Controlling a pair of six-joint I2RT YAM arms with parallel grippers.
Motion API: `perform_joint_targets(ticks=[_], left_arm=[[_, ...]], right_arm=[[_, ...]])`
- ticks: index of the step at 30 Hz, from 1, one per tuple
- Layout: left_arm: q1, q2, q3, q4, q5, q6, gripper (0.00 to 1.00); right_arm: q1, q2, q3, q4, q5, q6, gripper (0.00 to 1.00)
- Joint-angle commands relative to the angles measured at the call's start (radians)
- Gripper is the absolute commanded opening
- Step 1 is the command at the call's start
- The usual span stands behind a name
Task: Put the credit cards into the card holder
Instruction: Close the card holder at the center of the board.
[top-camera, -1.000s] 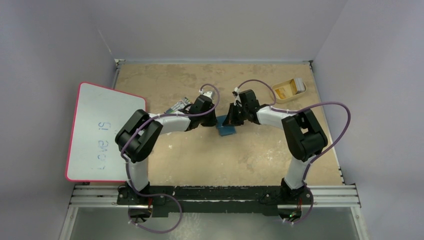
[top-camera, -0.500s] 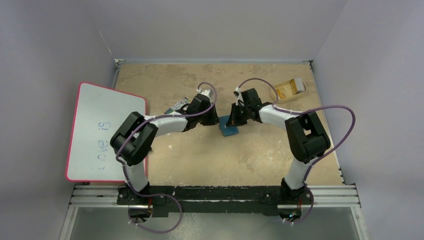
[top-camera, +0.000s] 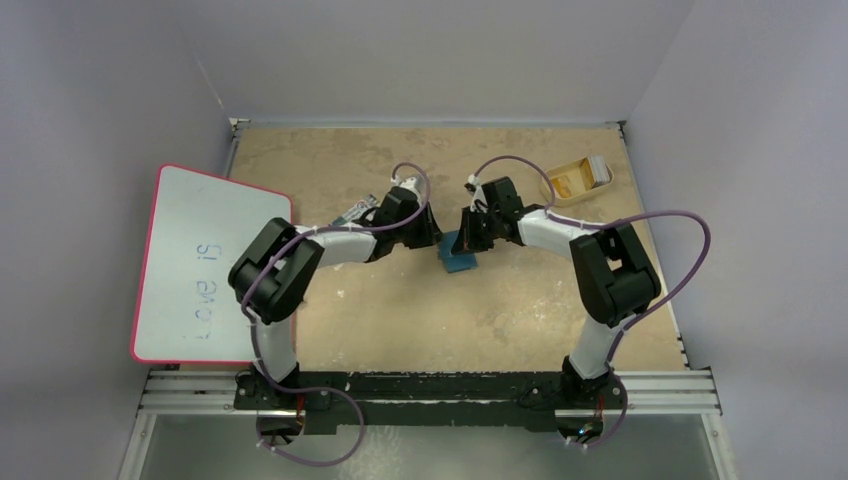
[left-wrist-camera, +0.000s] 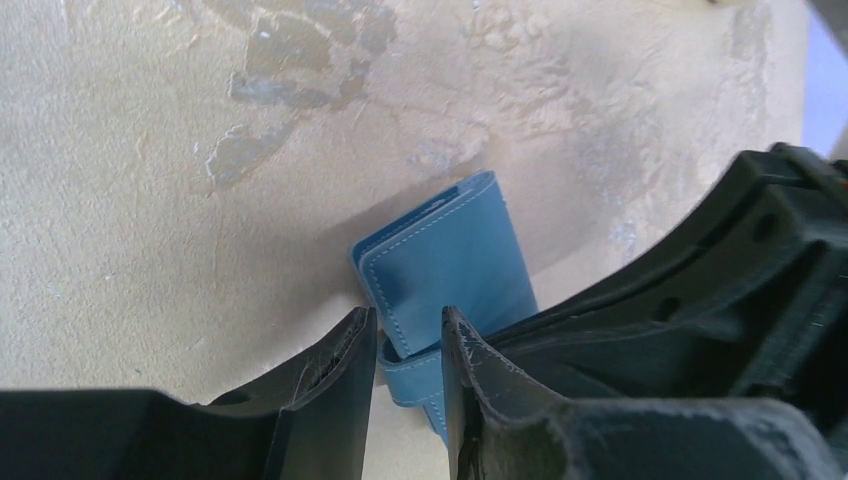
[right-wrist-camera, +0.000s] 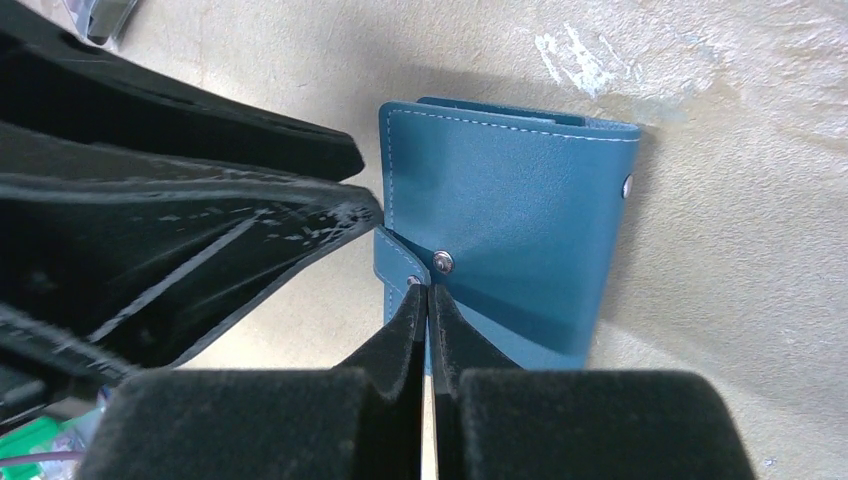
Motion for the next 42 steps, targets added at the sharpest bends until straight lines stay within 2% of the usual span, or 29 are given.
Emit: perform_joint_targets(ticks=[1, 12, 15, 17, 18, 33, 42], left_arm=[[0.006, 0.032, 0.038, 0.049, -0.005, -0.015, 0.30], [0.006, 0.081, 0.047, 0.093, 0.027, -0.030, 0.29], [0.006, 0.086, 0.055, 0.083, 0.032, -0.022, 0.15], [0.006, 0.090, 0.062, 0.067, 0.032, -0.011, 0.01], [0.006, 0.092, 0.066, 0.057, 0.032, -0.002, 0.00], [0.006, 0.098, 0.090, -0.023, 0.035, 0.065, 0.00], [0.006, 0.093, 0.088, -0.024, 0.033, 0.067, 0.00]], right_arm=[[-0.003, -0.043, 0.020, 0.011, -0.030, -0.020, 0.00], [-0.002, -0.051, 0.030, 0.001, -0.027, -0.027, 0.00], [-0.002, -0.054, 0.031, -0.004, -0.025, -0.024, 0.00], [-0.004, -0.057, 0.039, -0.012, -0.020, -0.021, 0.00], [-0.002, -0.060, 0.046, -0.018, -0.011, -0.022, 0.00], [-0.031, -0.047, 0.072, -0.063, 0.058, -0.034, 0.00], [-0.043, -0.024, 0.053, -0.031, 0.015, -0.031, 0.00]])
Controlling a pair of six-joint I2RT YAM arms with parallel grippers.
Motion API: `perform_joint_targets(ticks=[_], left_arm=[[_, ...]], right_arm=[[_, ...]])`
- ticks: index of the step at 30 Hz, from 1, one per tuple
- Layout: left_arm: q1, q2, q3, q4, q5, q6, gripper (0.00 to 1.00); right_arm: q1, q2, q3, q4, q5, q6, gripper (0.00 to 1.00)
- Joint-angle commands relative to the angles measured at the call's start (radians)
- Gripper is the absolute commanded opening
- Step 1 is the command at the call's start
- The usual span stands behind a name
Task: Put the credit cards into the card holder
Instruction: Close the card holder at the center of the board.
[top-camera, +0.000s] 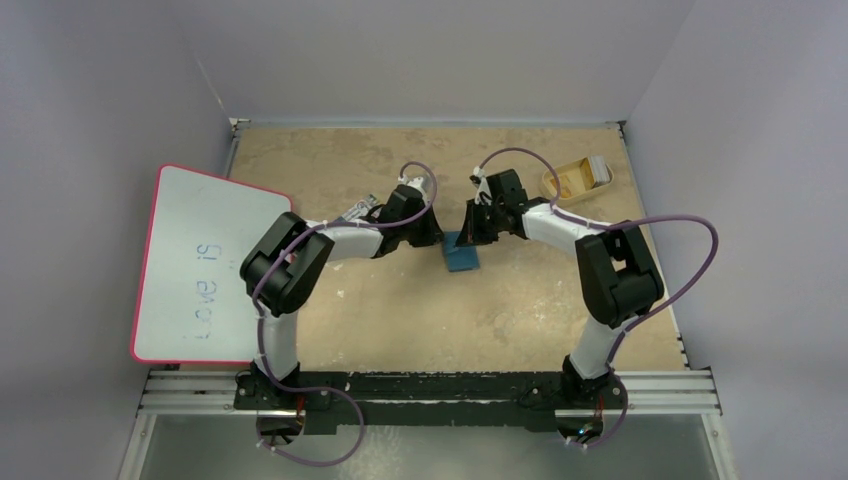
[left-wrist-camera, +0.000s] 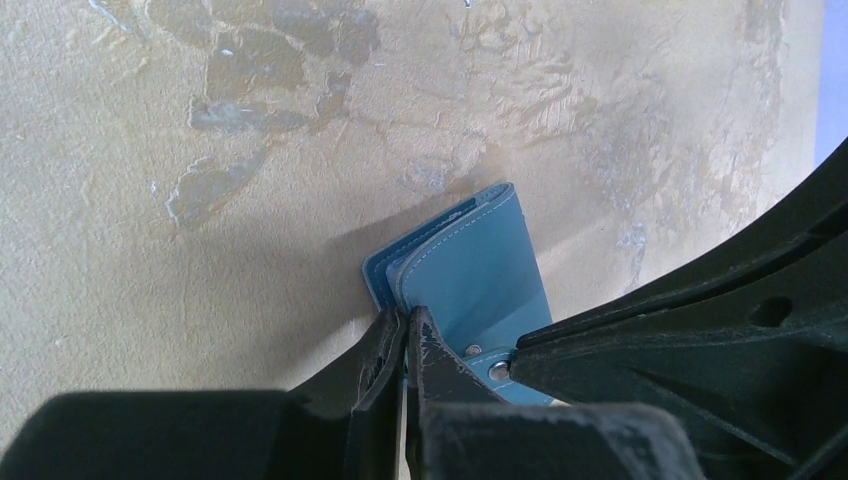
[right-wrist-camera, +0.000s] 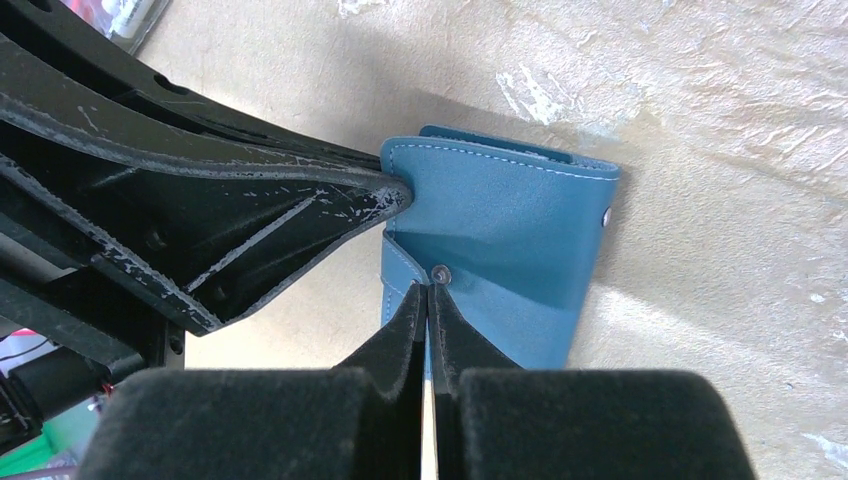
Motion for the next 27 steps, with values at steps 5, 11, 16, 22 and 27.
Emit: perform_joint_targets(ticks=[5, 11, 16, 22, 27], left_arm=[[0.006, 0.002, 0.024, -0.023, -0.001, 0.031, 0.00], [0.006, 0.000, 0.023, -0.026, -0.003, 0.036, 0.00], [0.006, -0.003, 0.023, -0.028, -0.005, 0.038, 0.00], [0.006, -0.003, 0.020, -0.027, -0.006, 0.037, 0.00], [0.006, -0.003, 0.021, -0.026, -0.006, 0.037, 0.00]], right_arm=[[-0.015, 0.005, 0.002, 0.033, -0.038, -0.009, 0.00], [-0.015, 0.024, -0.013, 0.042, -0.035, -0.003, 0.00], [-0.015, 0.036, -0.017, 0.041, -0.033, -0.001, 0.00], [-0.015, 0.046, -0.019, 0.048, -0.046, -0.002, 0.00], [-0.014, 0.056, -0.014, 0.041, -0.037, -0.002, 0.00]])
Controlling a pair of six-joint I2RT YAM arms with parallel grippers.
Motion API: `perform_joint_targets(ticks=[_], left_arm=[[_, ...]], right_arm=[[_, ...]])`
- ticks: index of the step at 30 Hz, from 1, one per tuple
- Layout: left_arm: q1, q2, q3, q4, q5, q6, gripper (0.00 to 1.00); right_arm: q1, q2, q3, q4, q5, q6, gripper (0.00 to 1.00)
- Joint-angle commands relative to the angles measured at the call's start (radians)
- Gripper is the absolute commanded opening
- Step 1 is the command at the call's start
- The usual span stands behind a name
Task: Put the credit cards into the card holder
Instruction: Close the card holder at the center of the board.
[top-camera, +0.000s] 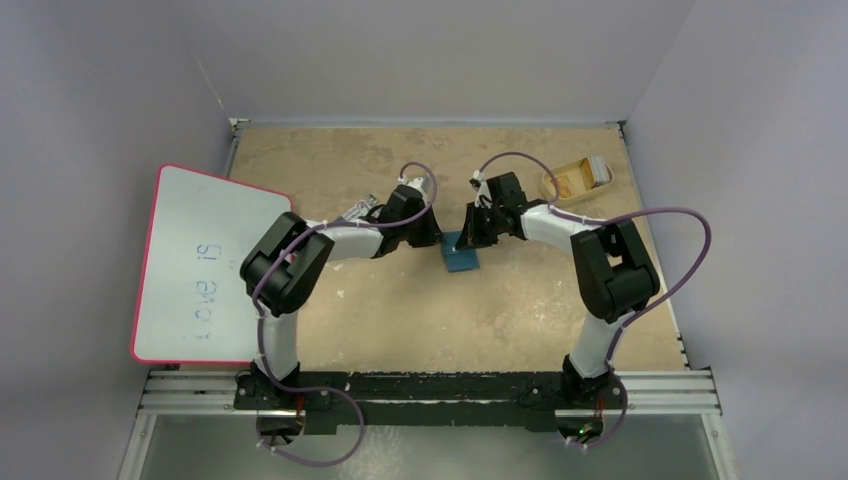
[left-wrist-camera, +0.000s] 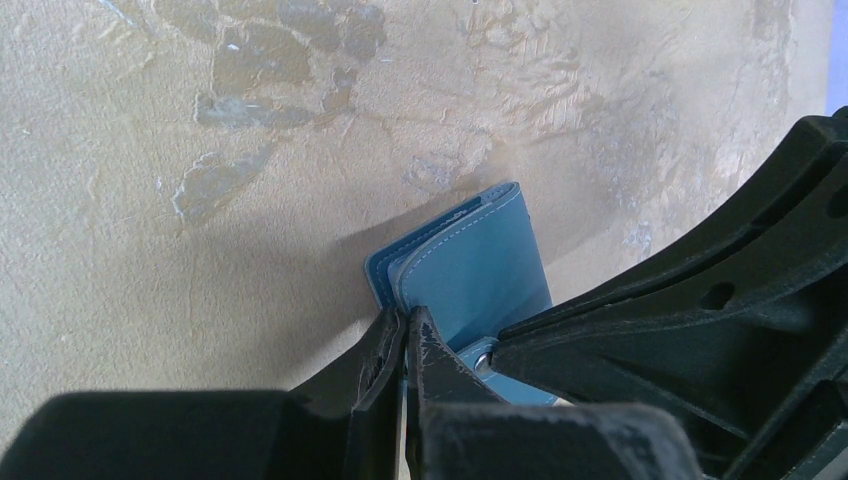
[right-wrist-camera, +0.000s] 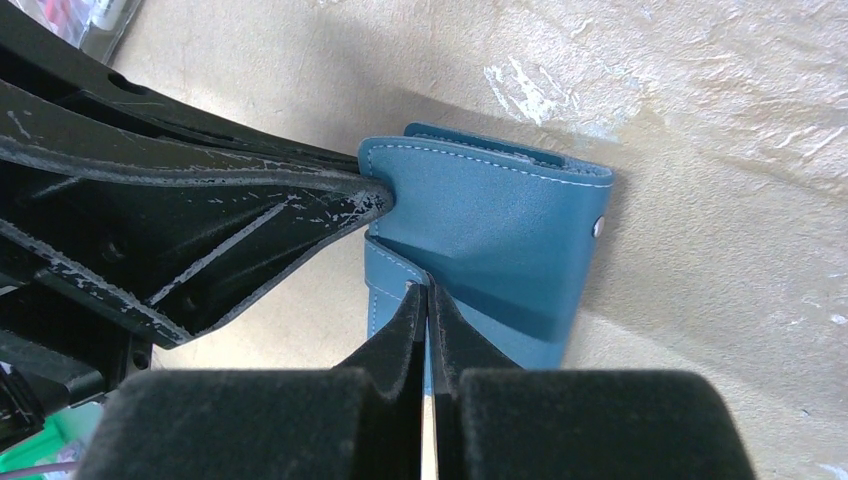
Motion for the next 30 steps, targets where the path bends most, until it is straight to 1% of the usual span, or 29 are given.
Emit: perform_joint_targets(ticks=[1, 11, 19, 24, 30], left_arm=[[0.006, -0.003, 0.021, -0.018, -0.004, 0.035, 0.00], [0.006, -0.004, 0.022, -0.020, -0.002, 0.037, 0.00], [0.006, -0.014, 0.023, -0.028, -0.004, 0.044, 0.00], [0.006, -0.021, 0.022, -0.030, -0.003, 0.051, 0.00], [0.006, -0.024, 0.024, -0.036, -0.001, 0.059, 0.00]], right_arm=[[-0.005, 0.024, -0.001, 0.011, -0.001, -0.007, 0.00], [-0.005, 0.042, 0.002, -0.006, 0.035, -0.015, 0.00], [-0.005, 0.062, 0.020, -0.058, 0.127, -0.039, 0.00], [-0.005, 0.072, 0.012, -0.044, 0.193, -0.061, 0.00], [-0.002, 0.086, 0.022, -0.038, 0.196, -0.065, 0.00]])
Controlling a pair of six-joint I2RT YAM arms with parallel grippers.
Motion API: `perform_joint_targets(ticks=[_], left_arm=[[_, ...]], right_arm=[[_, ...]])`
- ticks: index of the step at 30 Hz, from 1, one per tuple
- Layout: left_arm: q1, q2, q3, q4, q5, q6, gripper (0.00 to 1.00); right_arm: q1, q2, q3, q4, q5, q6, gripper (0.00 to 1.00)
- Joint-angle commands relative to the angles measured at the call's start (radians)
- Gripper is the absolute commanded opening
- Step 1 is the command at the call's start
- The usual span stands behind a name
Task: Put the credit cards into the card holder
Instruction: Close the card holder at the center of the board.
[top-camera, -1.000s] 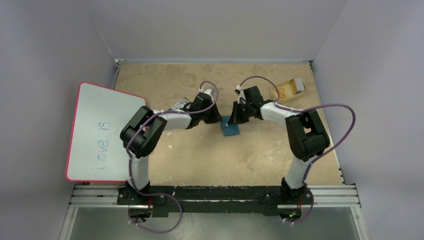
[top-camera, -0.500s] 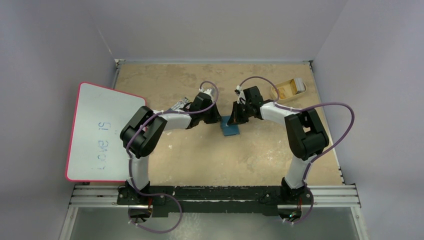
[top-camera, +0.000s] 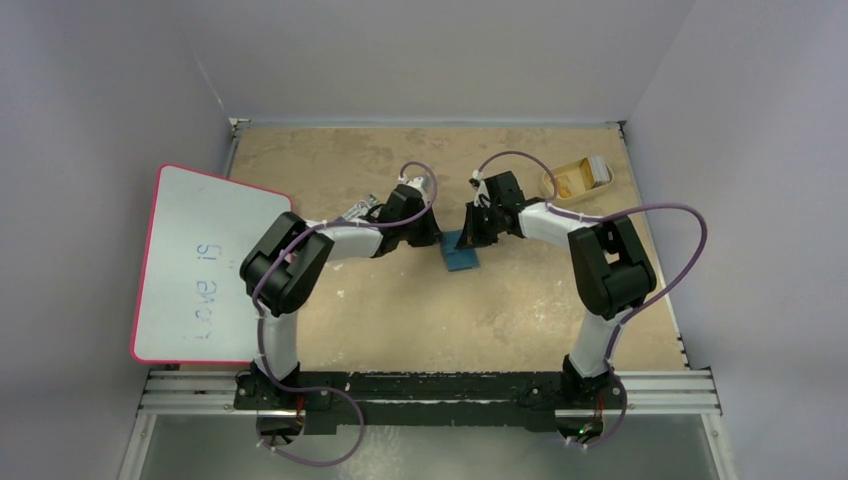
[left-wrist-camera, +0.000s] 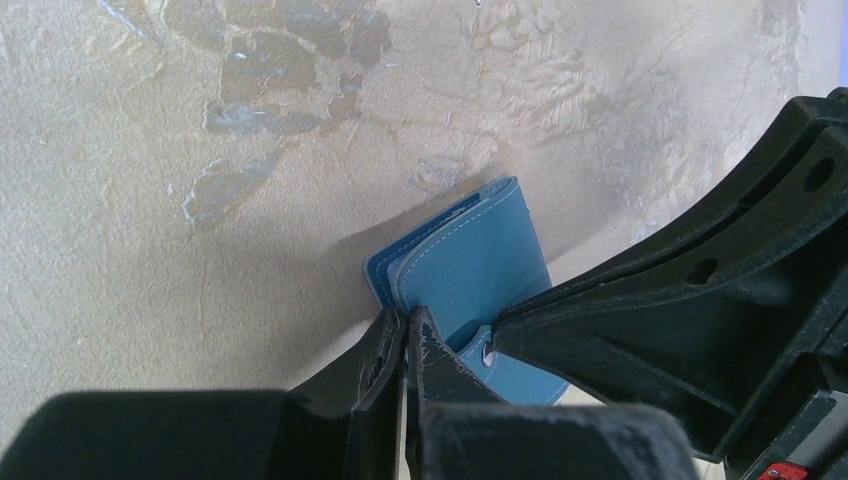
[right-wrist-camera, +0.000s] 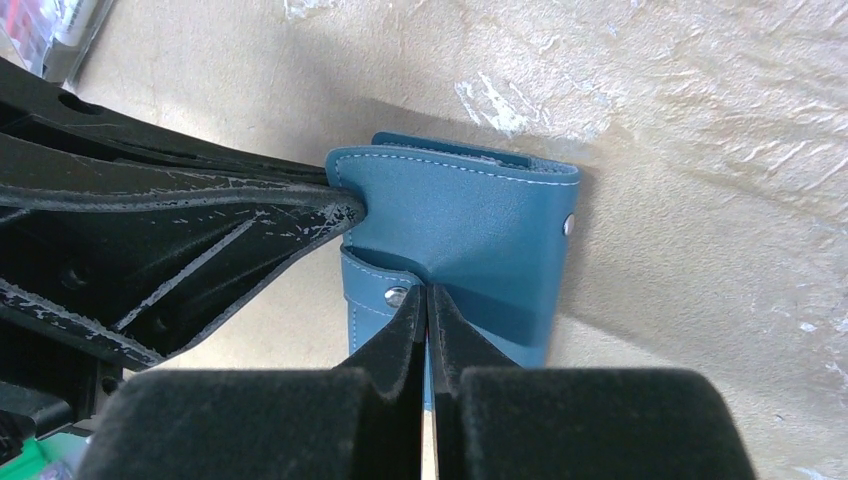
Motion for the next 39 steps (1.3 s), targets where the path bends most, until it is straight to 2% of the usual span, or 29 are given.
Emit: perform_joint_targets(ticks=[1, 12, 16, 21, 24, 26, 29, 39], left_arm=[[0.006, -0.024, 0.023, -0.031, 0.000, 0.035, 0.00], [0.006, -0.027, 0.024, -0.037, -0.008, 0.033, 0.00], [0.006, -0.068, 0.010, -0.038, -0.040, 0.022, 0.17], [0.005, -0.127, 0.005, -0.043, -0.049, 0.015, 0.21], [-0.003, -0.148, 0.005, -0.048, -0.047, 0.010, 0.21], [-0.010, -0.156, 0.003, -0.044, -0.041, 0.004, 0.16], [-0.015, -0.137, 0.001, -0.014, -0.005, -0.017, 0.00], [-0.016, -0.047, -0.016, 0.111, 0.125, -0.093, 0.00]], right_arm=[[-0.002, 0.056, 0.003, -0.010, 0.132, -0.055, 0.00], [0.042, 0.050, 0.024, 0.003, 0.097, -0.043, 0.00], [0.041, 0.052, 0.015, 0.000, 0.108, -0.040, 0.00], [0.042, 0.051, 0.004, 0.003, 0.112, -0.038, 0.00], [0.041, 0.048, 0.000, 0.002, 0.110, -0.039, 0.00], [0.042, 0.046, -0.002, 0.002, 0.109, -0.038, 0.00], [0.041, 0.046, -0.004, 0.001, 0.103, -0.040, 0.00], [0.042, 0.045, -0.014, 0.002, 0.087, -0.036, 0.00]])
